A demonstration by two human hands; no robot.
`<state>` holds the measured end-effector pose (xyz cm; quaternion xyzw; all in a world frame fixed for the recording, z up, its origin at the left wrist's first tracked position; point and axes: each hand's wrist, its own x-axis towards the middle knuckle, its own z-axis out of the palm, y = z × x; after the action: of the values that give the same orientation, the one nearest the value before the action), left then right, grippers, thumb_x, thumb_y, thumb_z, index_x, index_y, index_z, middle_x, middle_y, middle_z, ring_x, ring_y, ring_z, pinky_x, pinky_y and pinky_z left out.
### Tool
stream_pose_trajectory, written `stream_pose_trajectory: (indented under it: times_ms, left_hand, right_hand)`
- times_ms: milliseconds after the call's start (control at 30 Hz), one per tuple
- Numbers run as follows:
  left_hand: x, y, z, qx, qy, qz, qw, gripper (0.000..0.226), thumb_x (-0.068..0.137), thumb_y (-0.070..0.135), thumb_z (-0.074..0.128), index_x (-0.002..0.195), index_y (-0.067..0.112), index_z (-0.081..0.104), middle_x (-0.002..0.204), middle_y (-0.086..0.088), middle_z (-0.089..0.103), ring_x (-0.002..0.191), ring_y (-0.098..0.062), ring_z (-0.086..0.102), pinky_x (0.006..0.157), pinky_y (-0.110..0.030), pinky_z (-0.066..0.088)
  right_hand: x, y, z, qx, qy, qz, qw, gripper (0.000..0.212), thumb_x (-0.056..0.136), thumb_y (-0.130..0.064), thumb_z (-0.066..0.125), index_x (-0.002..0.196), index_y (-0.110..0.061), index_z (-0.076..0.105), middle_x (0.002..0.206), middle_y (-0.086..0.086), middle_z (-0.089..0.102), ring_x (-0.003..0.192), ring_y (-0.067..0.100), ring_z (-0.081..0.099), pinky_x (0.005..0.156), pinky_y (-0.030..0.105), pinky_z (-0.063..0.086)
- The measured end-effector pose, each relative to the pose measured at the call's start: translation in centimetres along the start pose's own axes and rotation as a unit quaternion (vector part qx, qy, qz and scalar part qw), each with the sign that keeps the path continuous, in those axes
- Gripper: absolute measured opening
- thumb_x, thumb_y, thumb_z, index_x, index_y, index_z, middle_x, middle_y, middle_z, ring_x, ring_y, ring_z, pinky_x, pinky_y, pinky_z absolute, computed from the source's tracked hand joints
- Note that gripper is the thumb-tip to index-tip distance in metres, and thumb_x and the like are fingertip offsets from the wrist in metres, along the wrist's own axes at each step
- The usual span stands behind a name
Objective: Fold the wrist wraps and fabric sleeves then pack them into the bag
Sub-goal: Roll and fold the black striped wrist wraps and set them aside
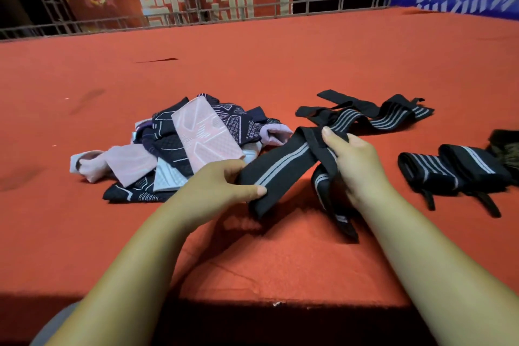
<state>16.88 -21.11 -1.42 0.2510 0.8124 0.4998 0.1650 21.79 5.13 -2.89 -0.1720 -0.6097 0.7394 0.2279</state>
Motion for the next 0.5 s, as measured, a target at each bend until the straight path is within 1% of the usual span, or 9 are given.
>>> stream_pose_trajectory:
  times_ms: [67, 133, 200, 267, 333, 400, 433, 467, 500]
  left_hand:
    - [0.0, -0.5, 0.4, -0.032, -0.01, 0.017, 0.999, 0.028, 0.09, 0.009, 0.083, 0.114, 0.008, 0.07, 0.101, -0.01, 0.075, 0.09, -0.016, 0.069, 0.076, -0.035, 0.06]
    - [0.0, -0.7, 0.5, -0.069, -0.038, 0.025, 0.997, 0.036, 0.09, -0.002, 0.079, 0.122, 0.006, 0.064, 0.107, -0.01, 0.073, 0.095, -0.019, 0.07, 0.078, -0.033, 0.061]
    - [0.2, -1.0, 0.3, -0.09, -0.084, 0.04, 0.992, 0.057, 0.088, -0.009, 0.078, 0.137, 0.013, 0.058, 0.127, -0.016, 0.071, 0.112, -0.022, 0.069, 0.098, -0.041, 0.057]
    - [0.4, -1.2, 0.4, -0.071, -0.137, 0.055, 0.987, 0.077, 0.087, -0.012, 0.077, 0.148, 0.025, 0.051, 0.139, -0.015, 0.066, 0.133, -0.025, 0.062, 0.117, -0.05, 0.047]
    - [0.8, -1.4, 1.0, -0.037, -0.17, 0.075, 0.982, 0.082, 0.09, -0.01, 0.075, 0.155, 0.03, 0.046, 0.145, -0.002, 0.066, 0.141, -0.02, 0.058, 0.121, -0.047, 0.042]
    - [1.0, -1.4, 1.5, -0.048, -0.163, 0.083, 0.982, 0.074, 0.095, -0.009, 0.07, 0.155, 0.027, 0.048, 0.144, 0.003, 0.067, 0.138, -0.016, 0.06, 0.117, -0.04, 0.046]
    - [1.1, -1.4, 1.6, -0.082, -0.149, 0.084, 0.982, 0.07, 0.096, -0.01, 0.068, 0.154, 0.024, 0.05, 0.143, 0.001, 0.068, 0.135, -0.019, 0.063, 0.115, -0.039, 0.048]
    - [1.2, -1.5, 1.6, -0.121, -0.127, 0.084, 0.981, 0.065, 0.096, -0.01, 0.067, 0.152, 0.02, 0.052, 0.139, -0.003, 0.07, 0.129, -0.022, 0.066, 0.11, -0.04, 0.052]
    - [1.4, -1.5, 1.7, -0.157, -0.101, 0.081, 0.979, 0.06, 0.095, -0.01, 0.065, 0.148, 0.015, 0.055, 0.131, -0.008, 0.073, 0.12, -0.025, 0.07, 0.1, -0.038, 0.056]
  right_hand:
    - [-0.3, 0.5, 0.5, 0.079, 0.0, 0.06, 0.995, 0.026, 0.102, -0.028, 0.073, 0.113, -0.006, 0.079, 0.113, 0.018, 0.08, 0.106, 0.033, 0.078, 0.099, 0.049, 0.059]
    - [-0.2, 0.9, 0.8, 0.126, -0.011, 0.133, 0.983, 0.03, 0.101, -0.032, 0.072, 0.118, -0.009, 0.08, 0.112, 0.013, 0.082, 0.098, 0.031, 0.078, 0.096, 0.045, 0.06]
    - [0.5, 1.8, 0.5, 0.146, -0.022, 0.174, 0.974, 0.038, 0.099, -0.034, 0.072, 0.129, -0.012, 0.077, 0.11, 0.008, 0.08, 0.089, 0.028, 0.077, 0.093, 0.043, 0.059]
    - [0.9, 2.2, 0.4, 0.152, -0.019, 0.184, 0.971, 0.043, 0.1, -0.029, 0.067, 0.139, -0.01, 0.07, 0.112, 0.009, 0.077, 0.086, 0.024, 0.076, 0.089, 0.04, 0.06]
    - [0.2, 1.5, 0.5, 0.182, -0.046, 0.188, 0.964, 0.031, 0.106, -0.025, 0.06, 0.126, -0.006, 0.076, 0.099, 0.008, 0.08, 0.077, 0.019, 0.078, 0.074, 0.032, 0.062]
    - [-0.1, 0.8, 0.7, 0.181, -0.06, 0.17, 0.967, 0.033, 0.111, -0.013, 0.048, 0.123, -0.001, 0.076, 0.076, 0.003, 0.078, 0.06, 0.012, 0.075, 0.055, 0.026, 0.059]
    - [-0.2, 0.7, 0.7, 0.185, -0.061, 0.165, 0.967, 0.038, 0.112, -0.011, 0.043, 0.114, 0.001, 0.079, 0.068, 0.002, 0.075, 0.054, 0.011, 0.072, 0.05, 0.024, 0.057]
    - [-0.2, 0.9, 0.6, 0.207, -0.069, 0.168, 0.961, 0.045, 0.113, -0.014, 0.042, 0.097, -0.001, 0.082, 0.063, 0.002, 0.071, 0.05, 0.011, 0.069, 0.047, 0.024, 0.056]
    - [-0.2, 0.9, 0.5, 0.233, -0.078, 0.177, 0.953, 0.047, 0.114, -0.02, 0.045, 0.086, -0.006, 0.08, 0.061, 0.002, 0.066, 0.048, 0.012, 0.066, 0.049, 0.024, 0.056]
